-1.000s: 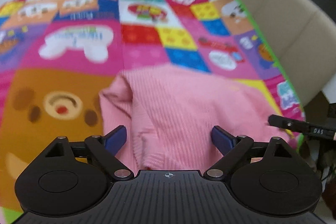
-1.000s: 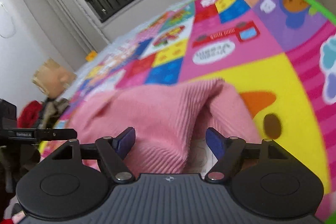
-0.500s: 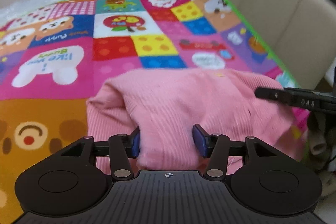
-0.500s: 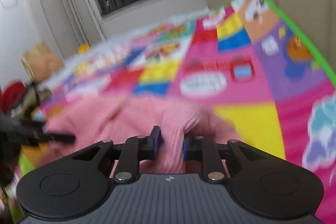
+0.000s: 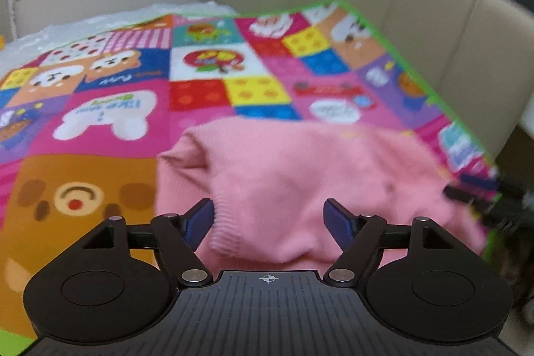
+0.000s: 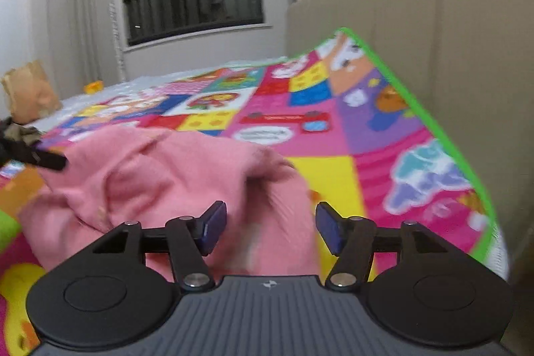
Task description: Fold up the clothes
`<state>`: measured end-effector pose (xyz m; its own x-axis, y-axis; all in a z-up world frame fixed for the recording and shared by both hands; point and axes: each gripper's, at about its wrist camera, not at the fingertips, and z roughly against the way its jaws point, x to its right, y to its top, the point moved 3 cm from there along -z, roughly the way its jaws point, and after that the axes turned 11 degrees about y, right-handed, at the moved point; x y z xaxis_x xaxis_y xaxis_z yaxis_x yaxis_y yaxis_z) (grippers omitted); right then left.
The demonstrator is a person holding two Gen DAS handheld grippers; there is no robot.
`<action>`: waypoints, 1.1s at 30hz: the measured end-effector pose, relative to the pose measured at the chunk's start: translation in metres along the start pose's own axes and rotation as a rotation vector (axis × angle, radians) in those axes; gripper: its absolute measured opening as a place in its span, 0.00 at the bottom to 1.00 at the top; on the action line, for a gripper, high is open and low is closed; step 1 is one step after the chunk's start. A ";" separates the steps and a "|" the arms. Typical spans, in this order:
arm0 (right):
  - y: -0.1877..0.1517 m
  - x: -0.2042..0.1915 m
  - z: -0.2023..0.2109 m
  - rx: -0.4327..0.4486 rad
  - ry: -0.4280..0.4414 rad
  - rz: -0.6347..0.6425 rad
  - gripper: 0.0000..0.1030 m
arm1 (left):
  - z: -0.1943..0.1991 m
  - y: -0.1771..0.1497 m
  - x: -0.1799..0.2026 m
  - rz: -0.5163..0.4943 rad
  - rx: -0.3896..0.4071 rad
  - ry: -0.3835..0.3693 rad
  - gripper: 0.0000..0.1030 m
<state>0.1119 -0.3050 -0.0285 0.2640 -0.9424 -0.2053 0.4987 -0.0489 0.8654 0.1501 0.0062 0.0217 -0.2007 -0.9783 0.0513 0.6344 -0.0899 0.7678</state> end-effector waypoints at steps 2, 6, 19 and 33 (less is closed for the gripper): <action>-0.010 0.012 -0.001 -0.029 -0.021 -0.061 0.58 | 0.002 -0.003 0.012 -0.018 0.017 -0.008 0.77; -0.022 0.018 -0.001 -0.020 -0.029 -0.106 0.58 | 0.013 -0.007 0.042 -0.158 0.087 -0.009 0.80; -0.026 -0.005 -0.024 -0.073 -0.029 -0.103 1.00 | 0.010 -0.013 0.072 -0.265 0.078 -0.028 0.93; -0.016 -0.015 0.011 0.066 -0.008 -0.032 0.87 | 0.006 -0.021 0.055 -0.236 0.039 -0.001 0.93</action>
<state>0.0907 -0.2942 -0.0345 0.2417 -0.9426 -0.2303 0.4510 -0.1010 0.8868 0.1216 -0.0447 0.0124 -0.3408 -0.9309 -0.1314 0.5407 -0.3084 0.7826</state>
